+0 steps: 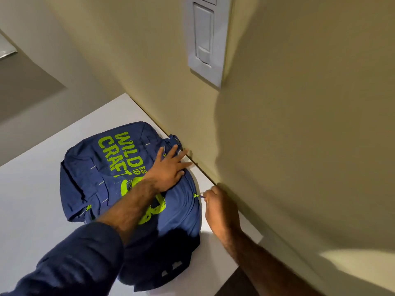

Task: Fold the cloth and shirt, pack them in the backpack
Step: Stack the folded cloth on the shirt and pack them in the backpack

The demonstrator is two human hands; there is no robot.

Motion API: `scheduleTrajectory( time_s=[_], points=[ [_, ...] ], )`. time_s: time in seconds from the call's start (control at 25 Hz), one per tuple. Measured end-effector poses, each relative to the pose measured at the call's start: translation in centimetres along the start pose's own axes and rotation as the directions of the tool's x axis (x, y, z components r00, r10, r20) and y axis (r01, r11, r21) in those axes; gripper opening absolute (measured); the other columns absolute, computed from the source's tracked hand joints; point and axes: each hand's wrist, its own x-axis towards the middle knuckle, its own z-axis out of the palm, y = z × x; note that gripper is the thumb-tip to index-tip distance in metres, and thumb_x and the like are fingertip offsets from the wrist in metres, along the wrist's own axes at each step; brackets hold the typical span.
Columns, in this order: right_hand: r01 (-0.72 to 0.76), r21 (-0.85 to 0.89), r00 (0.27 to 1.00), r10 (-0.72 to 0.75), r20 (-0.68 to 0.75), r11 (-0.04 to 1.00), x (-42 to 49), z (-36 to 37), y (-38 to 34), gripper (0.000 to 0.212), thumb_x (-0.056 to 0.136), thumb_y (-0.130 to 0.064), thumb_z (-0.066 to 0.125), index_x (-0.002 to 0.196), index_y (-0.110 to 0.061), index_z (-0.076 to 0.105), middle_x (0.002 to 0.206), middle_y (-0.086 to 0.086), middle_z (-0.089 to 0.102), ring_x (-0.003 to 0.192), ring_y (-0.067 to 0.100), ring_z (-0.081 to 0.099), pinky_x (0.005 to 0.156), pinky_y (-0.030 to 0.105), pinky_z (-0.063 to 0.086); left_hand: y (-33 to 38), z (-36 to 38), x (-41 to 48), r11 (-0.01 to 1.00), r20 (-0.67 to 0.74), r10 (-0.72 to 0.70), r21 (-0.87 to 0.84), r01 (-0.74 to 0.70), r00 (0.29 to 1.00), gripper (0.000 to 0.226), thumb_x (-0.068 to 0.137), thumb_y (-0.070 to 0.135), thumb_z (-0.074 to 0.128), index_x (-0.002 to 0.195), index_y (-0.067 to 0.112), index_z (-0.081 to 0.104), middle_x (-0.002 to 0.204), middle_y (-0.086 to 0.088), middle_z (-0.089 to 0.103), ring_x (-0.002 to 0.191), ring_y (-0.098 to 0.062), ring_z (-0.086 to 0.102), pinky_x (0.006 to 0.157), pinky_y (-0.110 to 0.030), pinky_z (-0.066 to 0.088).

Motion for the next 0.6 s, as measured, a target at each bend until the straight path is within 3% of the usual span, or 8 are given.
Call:
scheduleTrajectory(
  time_s=[0.04,0.12,0.2,0.36,0.6],
  points=[
    [-0.006,-0.024,1.0,0.006,-0.006,1.0,0.1,-0.3,-0.1,0.024,0.069,-0.001,0.08,0.072,-0.018,0.063,0.077,-0.001,0.058,0.063,0.022,0.061,0.047,0.026,0.041,1.4,0.2,-0.9,0.992,0.02,0.129,0.009,-0.129,0.991,0.052,0.106,0.024,0.043,0.153,0.046,0.04,0.168,0.018,0.011,0.158,-0.022,-0.006,0.119,-0.058,-0.016],
    [-0.007,-0.04,1.0,0.006,-0.015,0.999,0.0,-0.7,-0.3,0.028,0.063,0.003,0.082,0.069,-0.017,0.063,0.073,0.001,0.058,0.061,0.022,0.06,0.049,0.023,0.035,3.2,1.1,-2.3,0.974,0.087,0.216,0.044,-0.22,0.973,0.052,0.103,0.021,0.046,0.144,0.053,0.048,0.162,0.029,0.025,0.158,-0.017,-0.001,0.117,-0.054,-0.022],
    [0.0,-0.027,1.0,-0.001,-0.026,1.0,-0.7,-0.7,-0.7,0.03,0.061,0.007,0.082,0.067,-0.015,0.062,0.071,0.003,0.057,0.06,0.025,0.059,0.048,0.025,0.039,3.7,1.5,-2.6,0.981,0.096,0.187,0.027,-0.19,0.978,0.046,0.102,0.023,0.05,0.138,0.051,0.056,0.157,0.03,0.036,0.158,-0.017,0.004,0.116,-0.051,-0.025],
    [-0.017,-0.024,0.999,0.016,-0.03,1.0,-2.2,0.6,-1.2,0.033,0.058,0.005,0.083,0.064,-0.016,0.058,0.066,0.004,0.056,0.055,0.028,0.059,0.046,0.031,0.044,4.4,0.9,-1.9,0.98,0.061,0.174,0.082,-0.179,0.983,0.028,0.1,0.025,0.054,0.12,0.037,0.07,0.142,0.015,0.059,0.153,-0.016,0.024,0.118,-0.048,-0.022],
    [-0.123,0.058,0.992,0.125,-0.03,0.991,-7.3,3.5,-3.2,0.025,0.067,0.001,0.081,0.069,-0.019,0.066,0.068,-0.001,0.061,0.058,0.021,0.061,0.053,0.031,0.053,5.0,1.0,-1.5,0.967,0.091,0.172,0.177,-0.186,0.981,0.025,0.097,0.025,0.056,0.111,0.037,0.073,0.135,0.012,0.064,0.145,-0.017,0.035,0.121,-0.053,-0.016]
  ],
)
